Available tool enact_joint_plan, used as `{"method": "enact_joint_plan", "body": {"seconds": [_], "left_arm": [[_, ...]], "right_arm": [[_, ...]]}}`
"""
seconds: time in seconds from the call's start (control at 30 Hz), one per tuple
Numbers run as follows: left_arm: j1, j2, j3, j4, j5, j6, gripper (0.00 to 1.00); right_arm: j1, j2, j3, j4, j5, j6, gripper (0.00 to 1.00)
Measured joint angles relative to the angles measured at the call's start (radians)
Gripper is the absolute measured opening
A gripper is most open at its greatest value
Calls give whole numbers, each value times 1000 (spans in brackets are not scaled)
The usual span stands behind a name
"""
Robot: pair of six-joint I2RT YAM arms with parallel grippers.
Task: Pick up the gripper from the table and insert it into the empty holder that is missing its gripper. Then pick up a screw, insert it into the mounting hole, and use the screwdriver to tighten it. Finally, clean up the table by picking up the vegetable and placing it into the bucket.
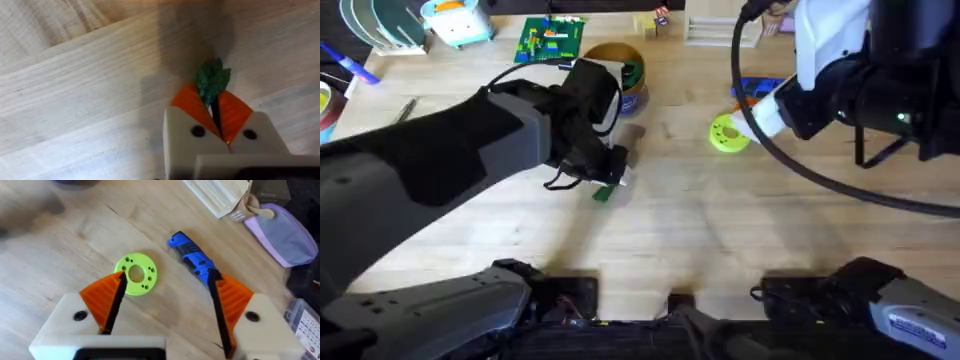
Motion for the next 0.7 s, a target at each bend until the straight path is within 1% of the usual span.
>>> {"method": "enact_joint_plan", "body": {"seconds": [0.1,0.2,0.3,0.4,0.47,0.53,0.6,0.7], "left_arm": [[0,5,53,-34,-2,0,21],[0,15,158,-71,-29,0,21],[0,17,285,-87,-83,0,20],[4,16,402,-68,-139,0,20],[9,16,455,-27,-183,0,20],[20,16,485,52,-235,0,20],[39,17,490,136,-274,0,19],[74,28,490,227,-309,0,19]], "right_arm": [[0,0,0,0,0,0,991],[0,0,0,0,0,0,991],[0,0,0,0,0,0,991],[0,0,0,0,0,0,991],[0,0,0,0,0,0,991],[0,0,0,0,0,0,992],[0,0,0,0,0,0,992],[0,0,0,0,0,0,992]]}}
